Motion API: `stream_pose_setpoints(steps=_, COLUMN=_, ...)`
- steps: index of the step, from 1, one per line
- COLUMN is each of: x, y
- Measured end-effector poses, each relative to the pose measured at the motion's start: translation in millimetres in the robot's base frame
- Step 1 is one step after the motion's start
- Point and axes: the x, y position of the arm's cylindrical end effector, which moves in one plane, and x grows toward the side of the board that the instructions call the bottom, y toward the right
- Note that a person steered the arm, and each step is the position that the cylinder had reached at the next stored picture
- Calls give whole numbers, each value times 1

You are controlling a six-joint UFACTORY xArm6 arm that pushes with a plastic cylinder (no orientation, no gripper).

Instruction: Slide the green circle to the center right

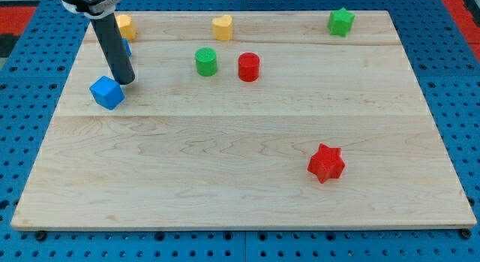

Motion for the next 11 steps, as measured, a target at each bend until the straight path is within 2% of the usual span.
stream_pose_setpoints(steps=3, x=-1, y=12)
stream_pose_setpoints(steps=5, x=-19, y=63)
stream_pose_setpoints(steps=7, x=-33, y=82)
stream_pose_setpoints(steps=9, x=-33, y=88)
stream_pose_setpoints(steps=11, x=-61, y=92)
